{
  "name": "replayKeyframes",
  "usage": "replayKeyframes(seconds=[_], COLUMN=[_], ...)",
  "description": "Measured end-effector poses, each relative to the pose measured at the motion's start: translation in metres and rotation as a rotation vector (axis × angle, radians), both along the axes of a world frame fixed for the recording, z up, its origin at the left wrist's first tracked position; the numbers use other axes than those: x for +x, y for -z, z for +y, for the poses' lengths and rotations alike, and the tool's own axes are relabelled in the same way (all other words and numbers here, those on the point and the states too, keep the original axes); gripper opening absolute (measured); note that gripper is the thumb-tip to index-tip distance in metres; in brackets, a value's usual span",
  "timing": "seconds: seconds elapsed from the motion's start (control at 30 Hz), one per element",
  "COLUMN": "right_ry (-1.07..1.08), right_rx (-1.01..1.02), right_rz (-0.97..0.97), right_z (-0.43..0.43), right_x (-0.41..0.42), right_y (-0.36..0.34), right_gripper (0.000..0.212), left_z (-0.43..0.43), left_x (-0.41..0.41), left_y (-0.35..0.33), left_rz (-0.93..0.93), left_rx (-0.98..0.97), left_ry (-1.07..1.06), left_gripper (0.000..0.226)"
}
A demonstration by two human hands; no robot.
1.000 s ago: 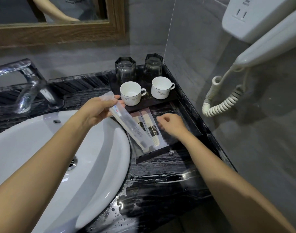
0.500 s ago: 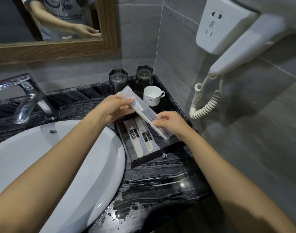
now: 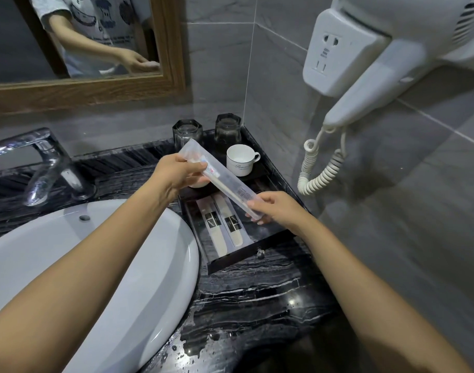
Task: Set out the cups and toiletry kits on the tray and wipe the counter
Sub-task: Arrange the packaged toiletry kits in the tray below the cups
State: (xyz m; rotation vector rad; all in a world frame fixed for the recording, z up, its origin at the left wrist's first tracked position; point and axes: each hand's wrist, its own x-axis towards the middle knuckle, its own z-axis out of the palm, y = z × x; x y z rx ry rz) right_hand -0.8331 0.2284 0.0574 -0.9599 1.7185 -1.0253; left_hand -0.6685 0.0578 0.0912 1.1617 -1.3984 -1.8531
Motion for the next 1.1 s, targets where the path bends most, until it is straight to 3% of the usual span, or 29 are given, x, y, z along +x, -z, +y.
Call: replayKeyframes(seconds=[0.13,0.2,0.33,0.47,0.7,0.87,1.1], right_ry=[0.040,0.081,0.263,0.395,0.516,0.562,0.665], right_rx=[-0.009,-0.031,-0.084,-0.104,-0.142,-0.123,-0.083], right_rz=[-0.008,-0.016,-0.113,-0.232,-0.511,-0.547,-0.566], right_z=[0.002,0.003,0.003,0.003,-0.005,-0.015,-0.017], right_x=[-0.002,-0.001,-0.005,-0.009,0.002,0.012,0.017], right_y=[0.002,0.003,0.009,0.013,0.015,0.019,0.021], right_gripper=[0.019,0.019,0.016,0.021,0.011,0.003,0.033], left_z=[0.006,0.008,0.006,0.003,0.003,0.002,0.011], left_x=[-0.002,-0.004,-0.002,0.008,0.036,0.050,0.050], left_y=[-0.001,-0.002,0.000,0.009,0.019,0.021,0.027], left_rz=[0.013,0.058,0.086,0.057,-0.072,-0.131,-0.146], left_rx=[-0.010,0.022,0.092,0.149,0.187,0.176,0.056], left_ry=[0.003,-0.006,0.001,0.003,0.176,0.305,0.133], left_gripper=[0.011,0.014,0.006,0.011,0.026,0.019,0.016])
